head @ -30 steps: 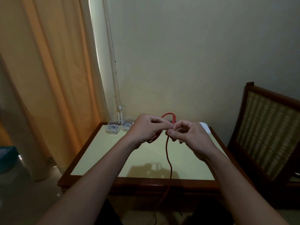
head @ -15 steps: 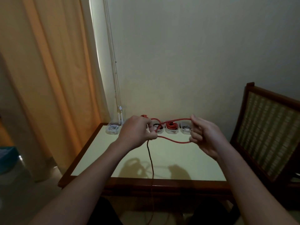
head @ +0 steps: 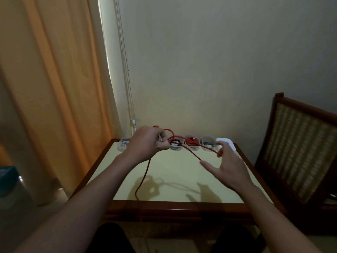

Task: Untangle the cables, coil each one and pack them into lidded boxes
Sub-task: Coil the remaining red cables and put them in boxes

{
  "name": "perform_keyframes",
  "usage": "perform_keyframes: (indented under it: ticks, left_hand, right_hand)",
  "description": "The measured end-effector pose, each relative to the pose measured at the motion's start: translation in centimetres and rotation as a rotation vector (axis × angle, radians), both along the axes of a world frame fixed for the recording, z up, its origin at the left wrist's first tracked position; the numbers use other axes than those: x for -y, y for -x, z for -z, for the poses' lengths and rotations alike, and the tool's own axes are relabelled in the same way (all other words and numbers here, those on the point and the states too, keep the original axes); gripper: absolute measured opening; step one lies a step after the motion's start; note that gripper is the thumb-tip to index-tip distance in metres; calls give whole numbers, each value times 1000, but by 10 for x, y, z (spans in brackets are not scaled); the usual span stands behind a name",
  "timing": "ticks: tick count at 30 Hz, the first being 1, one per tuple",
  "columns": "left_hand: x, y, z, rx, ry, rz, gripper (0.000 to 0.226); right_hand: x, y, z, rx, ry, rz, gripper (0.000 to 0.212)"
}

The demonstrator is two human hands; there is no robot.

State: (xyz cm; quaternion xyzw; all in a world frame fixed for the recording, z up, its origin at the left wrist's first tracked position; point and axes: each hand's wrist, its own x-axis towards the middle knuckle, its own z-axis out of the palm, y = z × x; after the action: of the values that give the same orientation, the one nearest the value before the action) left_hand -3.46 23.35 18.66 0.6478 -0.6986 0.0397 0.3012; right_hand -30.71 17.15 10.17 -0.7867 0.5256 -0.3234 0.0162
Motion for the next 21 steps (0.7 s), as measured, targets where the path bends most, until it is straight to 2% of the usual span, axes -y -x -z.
perform_keyframes:
  ticks: [3, 6, 9, 12, 15, 17, 19, 21]
  left_hand:
    - [1, 2, -11, -50, 15, 66, 11]
    - [1, 1, -20, -125, -28, 101, 8]
    - [-1, 3, -23, -169, -76, 156, 12]
    - [-1, 7, -26, -195, -96, 184, 13]
    - [-1, 12, -28, -212, -124, 218, 15]
    - [-1, 13, -30, -227, -133, 233, 18]
    - [0, 13, -30, -237, -130, 235, 18]
    - [1, 11, -30, -237, -112, 225, 17]
  right_hand:
    - [-2, -7, 6, -83, 168, -35, 102]
    - [0, -8, 5, -204, 252, 8, 109]
    - [-2, -14, 2, -246, 335, 58, 104]
    - [-10, -28, 0, -203, 452, 98, 99]
    - [-19, -45, -3, -111, 647, 63, 79]
    - [-23, -54, -7, -54, 722, -34, 68]
    - [-22, -62, -8, 158, 536, -157, 62]
    - [-27, -68, -13, 590, 121, -215, 53]
